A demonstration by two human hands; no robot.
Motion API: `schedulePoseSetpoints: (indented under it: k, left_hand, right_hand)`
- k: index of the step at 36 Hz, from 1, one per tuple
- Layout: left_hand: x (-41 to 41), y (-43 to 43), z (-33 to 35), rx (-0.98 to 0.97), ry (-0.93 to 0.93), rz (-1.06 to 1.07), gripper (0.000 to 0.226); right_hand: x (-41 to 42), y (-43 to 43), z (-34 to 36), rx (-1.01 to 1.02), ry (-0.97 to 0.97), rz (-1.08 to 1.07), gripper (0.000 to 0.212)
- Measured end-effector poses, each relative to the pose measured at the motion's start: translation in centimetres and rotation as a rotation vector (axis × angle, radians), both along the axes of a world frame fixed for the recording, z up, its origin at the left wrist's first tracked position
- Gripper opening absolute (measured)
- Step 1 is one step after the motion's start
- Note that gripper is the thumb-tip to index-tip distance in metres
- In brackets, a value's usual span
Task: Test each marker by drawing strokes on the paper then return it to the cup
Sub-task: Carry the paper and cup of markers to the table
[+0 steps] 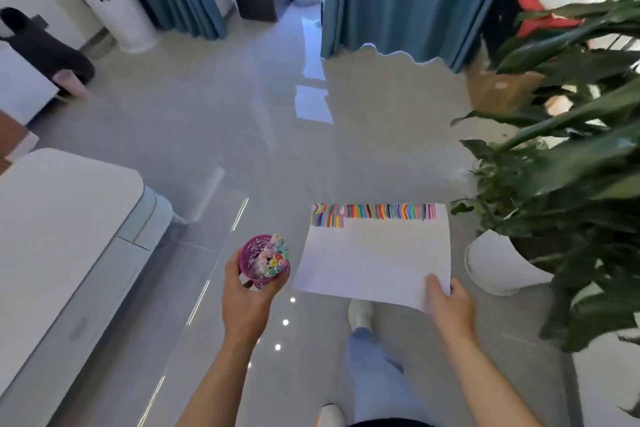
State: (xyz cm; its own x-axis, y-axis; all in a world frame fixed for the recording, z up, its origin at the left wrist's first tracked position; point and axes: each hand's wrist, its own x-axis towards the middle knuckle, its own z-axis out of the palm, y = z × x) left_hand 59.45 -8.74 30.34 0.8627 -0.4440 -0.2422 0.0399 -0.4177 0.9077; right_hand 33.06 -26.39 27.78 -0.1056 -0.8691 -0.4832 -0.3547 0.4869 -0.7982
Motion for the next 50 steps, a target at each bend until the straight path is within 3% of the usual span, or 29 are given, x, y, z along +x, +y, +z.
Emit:
schedulePoseSetpoints:
  k: [19,24,36,50]
  left_hand:
    - [14.2,-15.5,0.2,-0.024,0.018,0.247,0.081]
    - [20.9,-18.1,-0.5,-0.034,0.014,0.295,0.080]
    - [40.6,-22.7,-0.3,-0.038,0.016,0.351,0.083]
    - [57.3,-30.2,-1.1,-0.026,0.003,0.479,0.082]
  right_hand:
    - [19.3,-21.5,1.2,-0.037,0.018,0.272,0.019]
    - [26.8,-25.2,0.4,-0.035,0.020,0.312,0.010]
    - [50.1,-31.9,-0.2,-0.021,0.052,0.466,0.017]
    - [70.3,-41.6,-0.4,-0.013,0.040,0.603,0.014]
